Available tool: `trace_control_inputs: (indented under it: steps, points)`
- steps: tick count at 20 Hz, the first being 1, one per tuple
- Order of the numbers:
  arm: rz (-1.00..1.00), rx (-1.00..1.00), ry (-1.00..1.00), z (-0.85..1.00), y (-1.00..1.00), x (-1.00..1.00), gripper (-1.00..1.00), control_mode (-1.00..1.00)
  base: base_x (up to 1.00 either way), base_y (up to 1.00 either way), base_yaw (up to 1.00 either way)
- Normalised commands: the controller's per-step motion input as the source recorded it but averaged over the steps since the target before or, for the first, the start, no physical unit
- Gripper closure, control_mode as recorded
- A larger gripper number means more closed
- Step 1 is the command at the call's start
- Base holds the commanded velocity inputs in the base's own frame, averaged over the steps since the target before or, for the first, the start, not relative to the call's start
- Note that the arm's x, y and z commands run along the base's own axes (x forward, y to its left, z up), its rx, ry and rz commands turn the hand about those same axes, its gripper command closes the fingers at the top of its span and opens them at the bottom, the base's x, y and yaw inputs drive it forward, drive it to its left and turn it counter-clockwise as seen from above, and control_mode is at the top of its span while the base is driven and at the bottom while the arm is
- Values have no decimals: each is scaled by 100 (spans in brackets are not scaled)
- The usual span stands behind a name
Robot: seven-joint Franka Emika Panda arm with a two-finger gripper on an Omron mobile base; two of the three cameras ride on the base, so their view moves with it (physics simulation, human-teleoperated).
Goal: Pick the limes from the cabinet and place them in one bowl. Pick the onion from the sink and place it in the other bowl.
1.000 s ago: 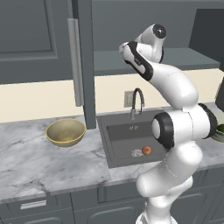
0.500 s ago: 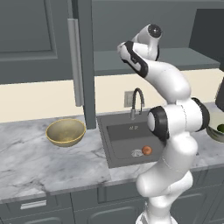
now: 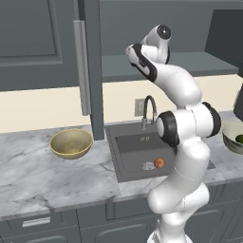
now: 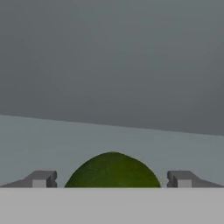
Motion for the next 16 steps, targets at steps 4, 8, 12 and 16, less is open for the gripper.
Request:
trace_control_inputs:
  steps: [4,8,12,16]
  points:
    - [0,-3,4,-10,0,16,100,-100,0,0,0]
    - [0,-4,4,-16,-2,0,100,-100,0,0,0]
    - [0,-2,0,-16,-3,-3,100,-100,0,0,0]
    - [0,0,0,-19,-1,-14,100,-100,0,0,0]
